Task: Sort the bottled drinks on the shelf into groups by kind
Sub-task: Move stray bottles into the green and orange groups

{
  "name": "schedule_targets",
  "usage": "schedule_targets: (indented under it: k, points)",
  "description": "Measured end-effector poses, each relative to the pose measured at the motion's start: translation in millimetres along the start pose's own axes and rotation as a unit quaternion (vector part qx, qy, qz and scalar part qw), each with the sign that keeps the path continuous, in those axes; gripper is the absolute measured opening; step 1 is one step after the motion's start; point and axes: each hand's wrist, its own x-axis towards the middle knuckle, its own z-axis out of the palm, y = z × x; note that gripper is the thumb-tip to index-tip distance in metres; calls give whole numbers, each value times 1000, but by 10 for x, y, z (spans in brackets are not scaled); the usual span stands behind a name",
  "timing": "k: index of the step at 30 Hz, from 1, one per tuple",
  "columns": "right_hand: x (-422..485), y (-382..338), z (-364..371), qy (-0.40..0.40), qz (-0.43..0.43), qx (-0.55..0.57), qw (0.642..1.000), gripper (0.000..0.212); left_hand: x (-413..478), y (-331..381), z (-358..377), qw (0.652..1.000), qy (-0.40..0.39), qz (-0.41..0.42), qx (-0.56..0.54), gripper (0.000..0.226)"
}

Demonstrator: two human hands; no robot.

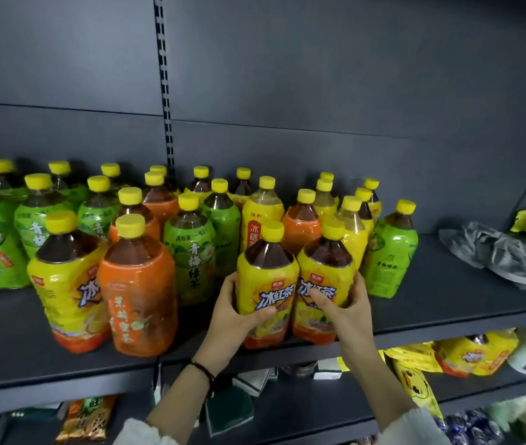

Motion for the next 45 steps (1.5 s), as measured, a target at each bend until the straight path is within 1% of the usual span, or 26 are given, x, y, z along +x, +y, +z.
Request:
schedule_targets:
  k: [2,6,9,11,14,16,17,18,20,21,22,23,25,27,29,31,33,35,37,40,42,43,44,45]
  points:
    - [99,12,-53,-4,-6,-6,1000,93,96,-34,103,1000,-3,-1,2,66]
    - [290,54,-197,-10,1,-31,999,97,254,-56,301,1000,12,-4,6,76]
    - [443,37,-291,-13,7,-106,994,97,333,-77,397,1000,27,1,8,70]
    - [495,24,-330,-28,5,-128,991,96,349,-81,425,999,34,-1,15,69]
    - [494,22,-397,-69,-5,-150,986,102,333,-84,456,999,43,-6,15,68]
    - [476,61,-506,-84,-21,-143,986,102,306,-95,480,999,52,-11,13,74]
    - [465,77,-576,-64,-31,-130,989,98,300,-99,491,998,56,-11,16,77]
    - [468,99,-663,-18,-42,-114,992,90,296,-105,500,998,61,-9,20,78]
    - [544,148,-860,113,-61,-124,984,74,302,-127,516,997,71,-5,26,72]
    - [620,171,-962,162,-65,-154,972,72,304,-136,529,997,77,-3,26,68]
    - [720,197,-1057,188,-61,-184,963,76,301,-145,546,996,84,-1,26,65]
    - [829,208,-1132,188,-46,-203,960,84,299,-152,562,995,92,2,28,62]
    - [1031,206,-1196,146,-2,-181,973,103,299,-167,586,994,105,5,32,61]
    - [1182,185,-1168,110,20,-147,983,110,305,-176,594,994,108,4,30,64]
    - [1278,159,-1099,113,24,-144,983,111,309,-194,595,994,104,4,32,69]
    - [1336,147,-1039,137,13,-158,978,110,301,-187,607,994,105,4,34,70]
    - [1369,159,-1026,163,-3,-185,969,102,295,-178,621,993,106,4,42,71]
    - [1380,188,-1056,170,-11,-199,965,96,296,-165,631,993,109,8,49,68]
    - [1357,225,-1133,136,-11,-193,972,93,293,-163,635,992,111,11,56,66]
    - [1290,242,-1325,25,13,-147,989,96,258,-142,635,992,108,7,67,73]
    - [1224,203,-1470,-50,40,-93,994,109,235,-128,621,990,113,9,88,92]
    - [1193,180,-1535,-77,51,-72,993,118,235,-125,614,986,123,9,115,100]
    - [1156,153,-1582,-101,60,-61,991,122,231,-114,613,981,134,5,143,103]
    - [1106,132,-1602,-127,67,-57,988,120,232,-99,619,977,142,0,162,102]
